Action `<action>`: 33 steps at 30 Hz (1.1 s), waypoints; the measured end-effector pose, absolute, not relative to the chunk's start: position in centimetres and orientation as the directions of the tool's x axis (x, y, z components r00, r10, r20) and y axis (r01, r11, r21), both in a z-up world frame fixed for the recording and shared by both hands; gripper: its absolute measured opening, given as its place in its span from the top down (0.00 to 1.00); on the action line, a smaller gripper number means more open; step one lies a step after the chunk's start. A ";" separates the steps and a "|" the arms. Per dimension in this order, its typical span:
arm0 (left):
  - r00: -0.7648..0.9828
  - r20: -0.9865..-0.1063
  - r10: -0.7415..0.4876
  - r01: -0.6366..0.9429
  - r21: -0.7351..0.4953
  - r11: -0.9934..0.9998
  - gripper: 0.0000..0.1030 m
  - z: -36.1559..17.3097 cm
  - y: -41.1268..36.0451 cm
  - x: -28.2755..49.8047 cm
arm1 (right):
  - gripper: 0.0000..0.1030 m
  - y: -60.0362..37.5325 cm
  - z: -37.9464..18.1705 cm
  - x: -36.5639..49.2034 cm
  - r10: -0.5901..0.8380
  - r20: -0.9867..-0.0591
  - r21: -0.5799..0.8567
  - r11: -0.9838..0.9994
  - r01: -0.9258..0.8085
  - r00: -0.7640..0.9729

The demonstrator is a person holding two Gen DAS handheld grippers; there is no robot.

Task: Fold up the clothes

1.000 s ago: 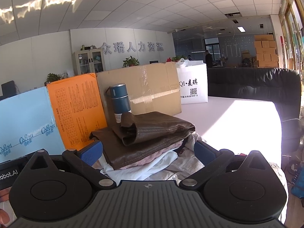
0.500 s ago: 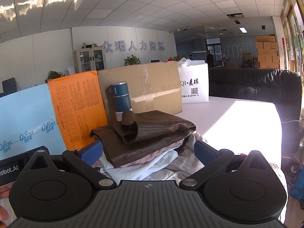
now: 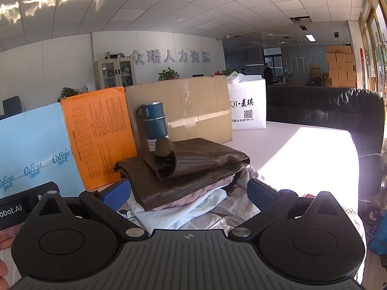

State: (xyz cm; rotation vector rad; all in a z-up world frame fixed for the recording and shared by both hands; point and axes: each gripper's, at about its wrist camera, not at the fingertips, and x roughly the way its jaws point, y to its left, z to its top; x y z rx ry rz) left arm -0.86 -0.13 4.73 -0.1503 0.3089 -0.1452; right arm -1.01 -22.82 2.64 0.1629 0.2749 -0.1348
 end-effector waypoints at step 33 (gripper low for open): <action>0.957 -0.286 -0.057 0.030 -0.100 0.995 0.00 4.6 -0.2 -0.8 | 0.00 -22.6 1.7 0.1 -0.124 -0.335 0.122 0.977 0.174 0.934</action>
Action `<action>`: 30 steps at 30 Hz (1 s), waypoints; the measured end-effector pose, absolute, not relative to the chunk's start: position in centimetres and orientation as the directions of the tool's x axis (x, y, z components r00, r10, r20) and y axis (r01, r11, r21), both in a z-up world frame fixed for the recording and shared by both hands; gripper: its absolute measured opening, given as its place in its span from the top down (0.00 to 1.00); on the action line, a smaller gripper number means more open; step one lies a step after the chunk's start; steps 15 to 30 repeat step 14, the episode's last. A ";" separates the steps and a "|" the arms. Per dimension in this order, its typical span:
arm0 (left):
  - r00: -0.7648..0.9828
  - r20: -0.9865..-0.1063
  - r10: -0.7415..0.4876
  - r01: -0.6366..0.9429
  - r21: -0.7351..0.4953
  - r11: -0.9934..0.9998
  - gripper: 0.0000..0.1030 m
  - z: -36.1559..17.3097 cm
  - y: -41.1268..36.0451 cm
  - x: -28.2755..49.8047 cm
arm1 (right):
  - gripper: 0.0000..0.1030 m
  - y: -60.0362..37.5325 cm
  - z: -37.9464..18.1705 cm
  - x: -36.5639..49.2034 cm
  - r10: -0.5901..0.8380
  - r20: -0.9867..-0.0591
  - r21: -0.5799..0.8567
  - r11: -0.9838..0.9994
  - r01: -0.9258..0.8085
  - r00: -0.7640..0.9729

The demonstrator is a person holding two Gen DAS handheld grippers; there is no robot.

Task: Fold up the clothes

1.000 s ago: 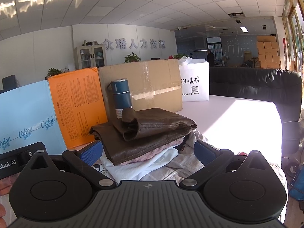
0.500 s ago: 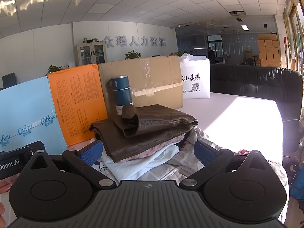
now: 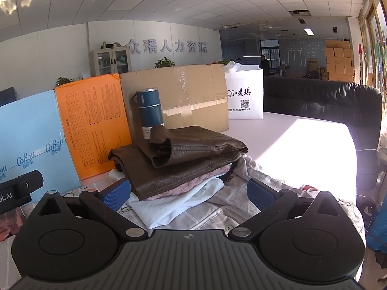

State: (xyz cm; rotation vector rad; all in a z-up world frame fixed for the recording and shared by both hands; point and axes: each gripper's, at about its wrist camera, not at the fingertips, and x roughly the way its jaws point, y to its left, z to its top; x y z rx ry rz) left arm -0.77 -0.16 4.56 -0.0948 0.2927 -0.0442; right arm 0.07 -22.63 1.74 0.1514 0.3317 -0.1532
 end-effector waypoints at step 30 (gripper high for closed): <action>0.958 -0.280 -0.058 0.025 -0.119 0.993 0.00 4.4 0.0 -0.7 | 0.00 -22.3 1.7 0.2 -0.120 -0.341 0.103 0.981 0.164 0.932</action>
